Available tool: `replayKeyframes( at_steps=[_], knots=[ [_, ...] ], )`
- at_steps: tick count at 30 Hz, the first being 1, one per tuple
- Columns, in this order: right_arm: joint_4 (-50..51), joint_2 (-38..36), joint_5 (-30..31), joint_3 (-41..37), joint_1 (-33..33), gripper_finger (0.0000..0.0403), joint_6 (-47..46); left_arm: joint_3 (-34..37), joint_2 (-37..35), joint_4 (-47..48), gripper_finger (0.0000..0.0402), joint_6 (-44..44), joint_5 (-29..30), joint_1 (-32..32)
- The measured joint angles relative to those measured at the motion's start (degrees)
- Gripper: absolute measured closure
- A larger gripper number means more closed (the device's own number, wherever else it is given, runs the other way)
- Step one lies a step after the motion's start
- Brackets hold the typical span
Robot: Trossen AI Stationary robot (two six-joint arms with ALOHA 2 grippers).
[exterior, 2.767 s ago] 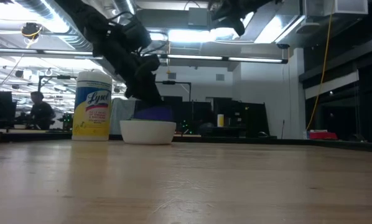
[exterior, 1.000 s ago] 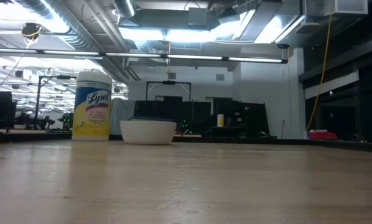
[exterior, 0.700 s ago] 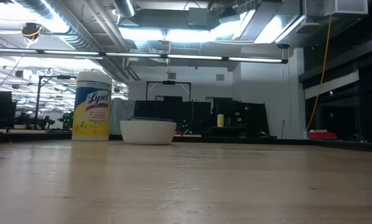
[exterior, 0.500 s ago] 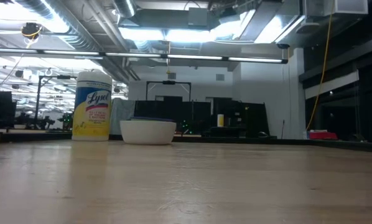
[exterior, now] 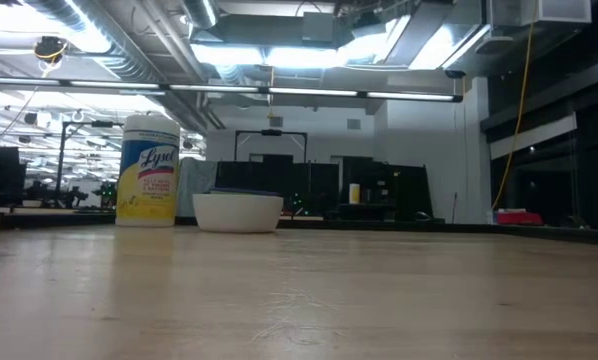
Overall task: Nest bowls inside each other
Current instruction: Return to Home Position
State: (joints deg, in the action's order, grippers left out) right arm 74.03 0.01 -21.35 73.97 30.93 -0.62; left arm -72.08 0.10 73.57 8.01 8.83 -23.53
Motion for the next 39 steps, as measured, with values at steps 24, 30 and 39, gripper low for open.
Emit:
replayKeyframes(
  at_steps=[24,30,39],
  knots=[
    [-66.69,-0.06,15.06,-59.72,-21.6,0.0268,0.85,23.7,0.06,-28.75,0.0249,-8.17,-9.21,-2.1],
    [-69.5,-0.07,14.48,-63.68,-23.79,0.0258,-3.28,37.27,0.02,-44.9,0.0249,-6.48,-15.98,-2.08],
    [-65.56,-0.07,14.94,-63.88,-24.28,0.0247,-4.53,48.07,-0.01,-53.37,0.0249,-3.62,-18.86,-2.07]
  ],
)
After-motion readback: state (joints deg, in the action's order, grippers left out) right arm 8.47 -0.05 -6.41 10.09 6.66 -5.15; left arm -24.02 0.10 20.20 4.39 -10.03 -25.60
